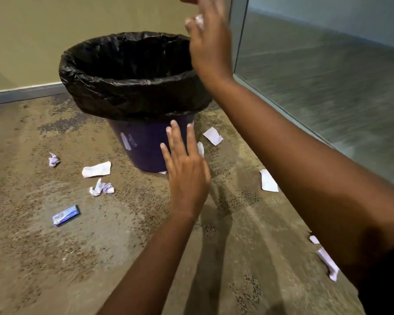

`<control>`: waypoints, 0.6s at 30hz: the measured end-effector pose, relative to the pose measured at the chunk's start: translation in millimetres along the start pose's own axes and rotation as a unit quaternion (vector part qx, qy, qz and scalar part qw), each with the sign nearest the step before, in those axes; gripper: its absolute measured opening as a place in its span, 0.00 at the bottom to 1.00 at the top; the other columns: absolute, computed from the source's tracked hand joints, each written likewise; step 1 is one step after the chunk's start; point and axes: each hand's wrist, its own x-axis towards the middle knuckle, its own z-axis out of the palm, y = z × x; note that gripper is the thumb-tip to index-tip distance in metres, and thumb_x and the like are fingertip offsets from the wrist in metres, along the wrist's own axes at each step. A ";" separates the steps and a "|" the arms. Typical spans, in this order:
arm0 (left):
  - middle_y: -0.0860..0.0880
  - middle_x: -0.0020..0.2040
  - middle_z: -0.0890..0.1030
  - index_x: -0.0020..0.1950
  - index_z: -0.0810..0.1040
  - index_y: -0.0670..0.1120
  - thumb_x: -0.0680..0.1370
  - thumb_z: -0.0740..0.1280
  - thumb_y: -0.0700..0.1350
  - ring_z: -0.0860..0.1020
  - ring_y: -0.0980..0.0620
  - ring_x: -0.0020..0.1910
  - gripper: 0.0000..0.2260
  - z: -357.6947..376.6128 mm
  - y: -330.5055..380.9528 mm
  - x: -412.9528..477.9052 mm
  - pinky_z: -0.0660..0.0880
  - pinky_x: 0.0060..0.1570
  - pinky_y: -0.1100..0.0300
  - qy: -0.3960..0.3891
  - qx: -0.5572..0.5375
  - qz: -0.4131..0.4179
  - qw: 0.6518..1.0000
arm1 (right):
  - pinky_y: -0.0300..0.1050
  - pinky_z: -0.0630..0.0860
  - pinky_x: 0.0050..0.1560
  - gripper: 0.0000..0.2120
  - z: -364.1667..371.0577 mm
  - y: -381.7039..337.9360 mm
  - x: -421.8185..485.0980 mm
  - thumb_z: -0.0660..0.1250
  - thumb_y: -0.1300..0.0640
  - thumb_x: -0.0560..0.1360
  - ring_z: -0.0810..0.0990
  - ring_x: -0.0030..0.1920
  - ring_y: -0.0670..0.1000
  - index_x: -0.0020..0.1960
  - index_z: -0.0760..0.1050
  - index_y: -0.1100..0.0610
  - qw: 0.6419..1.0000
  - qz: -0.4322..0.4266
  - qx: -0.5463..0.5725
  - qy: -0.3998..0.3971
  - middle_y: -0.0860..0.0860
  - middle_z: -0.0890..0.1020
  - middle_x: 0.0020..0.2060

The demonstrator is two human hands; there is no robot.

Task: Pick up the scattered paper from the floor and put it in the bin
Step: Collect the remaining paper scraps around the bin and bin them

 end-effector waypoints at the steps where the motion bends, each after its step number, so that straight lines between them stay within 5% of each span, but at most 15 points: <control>1: 0.36 0.77 0.51 0.76 0.55 0.40 0.78 0.60 0.39 0.50 0.39 0.77 0.28 4.7 1.2 -4.4 0.49 0.74 0.44 -0.043 -0.004 -0.006 0.999 | 0.19 0.66 0.44 0.16 5.2 -2.6 1.9 0.60 0.67 0.76 0.73 0.51 0.48 0.63 0.72 0.63 0.998 0.009 -0.015 -0.067 0.63 0.71 0.61; 3: 0.34 0.76 0.54 0.75 0.59 0.38 0.76 0.64 0.39 0.54 0.37 0.77 0.29 14.1 1.4 -13.5 0.54 0.73 0.42 -0.107 0.005 0.004 0.994 | 0.27 0.66 0.56 0.19 12.1 -2.0 0.5 0.63 0.62 0.76 0.70 0.65 0.54 0.67 0.67 0.59 0.979 0.041 -0.038 -0.196 0.61 0.65 0.67; 5: 0.30 0.71 0.66 0.69 0.69 0.35 0.69 0.71 0.39 0.66 0.33 0.71 0.30 22.2 0.0 -20.8 0.66 0.65 0.37 -0.152 0.051 0.024 0.987 | 0.38 0.65 0.64 0.21 7.4 0.9 -6.4 0.64 0.60 0.75 0.66 0.69 0.56 0.67 0.67 0.58 0.976 0.038 -0.044 -0.208 0.60 0.65 0.68; 8: 0.32 0.76 0.53 0.75 0.57 0.38 0.77 0.63 0.41 0.53 0.36 0.76 0.29 26.8 0.4 -29.1 0.55 0.73 0.41 -0.216 0.068 0.047 0.973 | 0.27 0.65 0.57 0.17 -18.5 21.9 -22.9 0.65 0.62 0.74 0.70 0.65 0.52 0.63 0.72 0.59 0.990 0.025 -0.032 -0.137 0.58 0.71 0.63; 10: 0.37 0.78 0.44 0.77 0.48 0.42 0.80 0.57 0.41 0.43 0.40 0.78 0.28 29.9 -0.1 -33.7 0.46 0.76 0.46 -0.279 0.050 0.016 0.959 | 0.30 0.67 0.59 0.14 -44.2 49.6 -39.7 0.64 0.64 0.74 0.72 0.62 0.51 0.59 0.75 0.58 0.989 0.060 -0.051 -0.129 0.58 0.73 0.60; 15: 0.40 0.78 0.47 0.77 0.48 0.44 0.80 0.59 0.42 0.47 0.42 0.78 0.29 46.0 11.2 -40.4 0.48 0.77 0.47 -0.338 0.012 -0.012 0.941 | 0.35 0.64 0.47 0.17 -122.9 133.0 -101.3 0.60 0.70 0.72 0.74 0.53 0.53 0.57 0.76 0.58 0.941 0.211 -0.207 -0.166 0.60 0.73 0.60; 18: 0.41 0.78 0.53 0.77 0.50 0.43 0.79 0.61 0.43 0.52 0.44 0.77 0.30 66.7 21.9 -41.9 0.54 0.77 0.51 -0.371 -0.046 -0.050 0.926 | 0.42 0.64 0.58 0.17 -160.7 175.7 -139.8 0.61 0.69 0.72 0.73 0.62 0.59 0.60 0.75 0.61 0.885 0.314 -0.272 -0.209 0.61 0.73 0.62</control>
